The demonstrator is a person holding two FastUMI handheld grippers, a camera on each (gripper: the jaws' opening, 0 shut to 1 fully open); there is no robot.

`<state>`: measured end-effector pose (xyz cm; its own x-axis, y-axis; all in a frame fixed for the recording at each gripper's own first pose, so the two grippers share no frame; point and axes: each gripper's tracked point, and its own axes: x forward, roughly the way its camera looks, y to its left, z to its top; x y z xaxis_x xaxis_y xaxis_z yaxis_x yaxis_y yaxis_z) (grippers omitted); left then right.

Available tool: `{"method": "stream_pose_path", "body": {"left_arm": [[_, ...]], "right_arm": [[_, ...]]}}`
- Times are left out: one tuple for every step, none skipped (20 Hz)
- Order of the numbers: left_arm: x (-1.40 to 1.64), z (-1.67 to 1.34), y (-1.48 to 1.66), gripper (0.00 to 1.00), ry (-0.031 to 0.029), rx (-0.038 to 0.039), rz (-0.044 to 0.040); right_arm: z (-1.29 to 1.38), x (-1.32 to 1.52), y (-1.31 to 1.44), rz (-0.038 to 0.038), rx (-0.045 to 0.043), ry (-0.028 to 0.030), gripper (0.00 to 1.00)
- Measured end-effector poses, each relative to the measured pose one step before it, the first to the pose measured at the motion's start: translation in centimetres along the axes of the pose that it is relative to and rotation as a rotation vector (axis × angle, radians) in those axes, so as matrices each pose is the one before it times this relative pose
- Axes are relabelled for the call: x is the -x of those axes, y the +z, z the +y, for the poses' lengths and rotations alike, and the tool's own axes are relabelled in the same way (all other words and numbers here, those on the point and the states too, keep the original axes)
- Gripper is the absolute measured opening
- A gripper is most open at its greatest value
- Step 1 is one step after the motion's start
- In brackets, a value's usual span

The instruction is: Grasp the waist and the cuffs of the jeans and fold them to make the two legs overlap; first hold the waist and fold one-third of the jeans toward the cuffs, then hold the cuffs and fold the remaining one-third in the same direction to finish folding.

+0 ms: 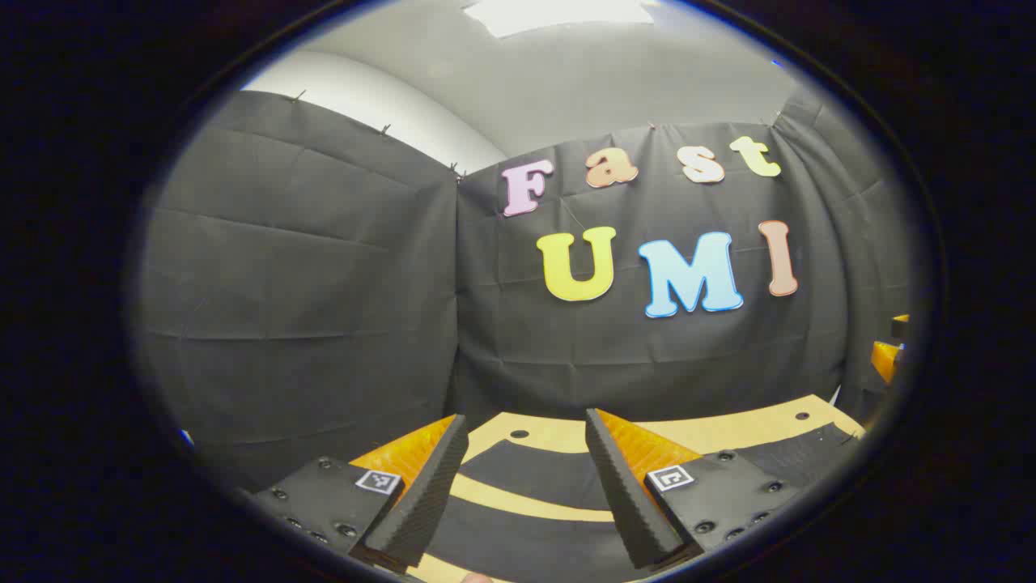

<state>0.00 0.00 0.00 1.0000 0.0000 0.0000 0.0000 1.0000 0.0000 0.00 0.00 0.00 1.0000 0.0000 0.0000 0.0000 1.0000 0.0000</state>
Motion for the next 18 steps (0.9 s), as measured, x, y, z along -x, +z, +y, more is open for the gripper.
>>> {"method": "stream_pose_path", "body": {"left_arm": [[-0.034,0.001,-0.169,0.89,0.00097,0.0022,0.00346],[0.014,0.184,-0.184,0.95,0.00118,0.00092,0.00271],[-0.091,0.043,0.031,0.95,0.00073,-0.00001,-0.00072],[0.015,0.041,0.093,0.95,-0.00044,-0.00208,0.00193],[0.03,0.106,0.01,0.95,0.00262,-0.0019,-0.00267],[-0.038,-0.047,-0.024,0.95,-0.00105,-0.00187,-0.00112],[-0.093,-0.093,0.018,0.95,-0.0011,-0.00109,0.00031],[-0.051,-0.105,0.063,0.95,-0.00151,0.00078,-0.00226],[-0.149,-0.185,0.158,0.95,-0.00327,0.00233,-0.00216],[0.166,0.14,0.167,0.95,-0.00371,0.00077,-0.00138],[-0.089,-0.064,-0.038,0.95,-0.00163,-0.0006,0.00038],[-0.093,-0.01,-0.045,0.95,-0.00325,-0.00079,0.00124],[-0.073,-0.108,-0.011,0.95,-0.00397,-0.00009,0.00154],[0.02,-0.091,0.039,0.95,-0.00463,0.00028,-0.00028],[-0.104,-0.152,-0.037,0.95,-0.0019,-0.00089,0.0012],[-0.031,-0.02,-0.064,0.95,-0.0018,-0.00112,-0.00003],[0.073,0.011,0.0,0.95,-0.00282,-0.00047,-0.00032],[-0.013,-0.012,0.057,0.95,-0.00317,-0.00116,0.0016]], "right_arm": [[-0.113,0.036,0.131,-0.00651,-0.00285,-0.00637,0.95],[-0.133,-0.006,0.085,-0.00318,-0.00151,-0.00395,0.94],[-0.006,-0.07,-0.152,-0.00044,0.00006,-0.0023,0.94],[-0.065,-0.106,-0.085,0.00196,0.00064,-0.00085,0.95],[0.013,-0.075,-0.076,0.00335,0.00233,0.00271,0.95],[-0.016,-0.004,-0.077,0.0026,0.00236,0.00331,0.94],[0.066,0.02,-0.027,0.00171,0.0015,0.00477,0.95],[0.122,-0.041,0.047,-0.00214,0.00153,0.00456,0.94],[0.033,0.0,0.255,-0.00579,0.00304,0.00212,0.95],[-0.055,-0.06,0.212,-0.00956,0.00412,-0.00034,0.95],[-0.052,-0.039,0.16,-0.00501,0.00498,-0.0023,0.95],[0.016,-0.029,0.094,-0.0031,0.00295,-0.00223,0.95],[0.105,0.092,-0.086,-0.00079,-0.00017,-0.00071,0.95],[0.131,0.035,-0.006,-0.00043,-0.00212,0.00189,0.95],[0.141,0.011,0.008,0.00152,-0.00066,0.00259,0.95],[0.01,0.029,-0.078,0.00062,0.00216,0.00102,0.94],[-0.006,0.06,0.031,0.0009,0.00506,0.00031,0.95],[-0.045,0.036,0.022,0.00033,0.00557,-0.00159,0.94]]}}
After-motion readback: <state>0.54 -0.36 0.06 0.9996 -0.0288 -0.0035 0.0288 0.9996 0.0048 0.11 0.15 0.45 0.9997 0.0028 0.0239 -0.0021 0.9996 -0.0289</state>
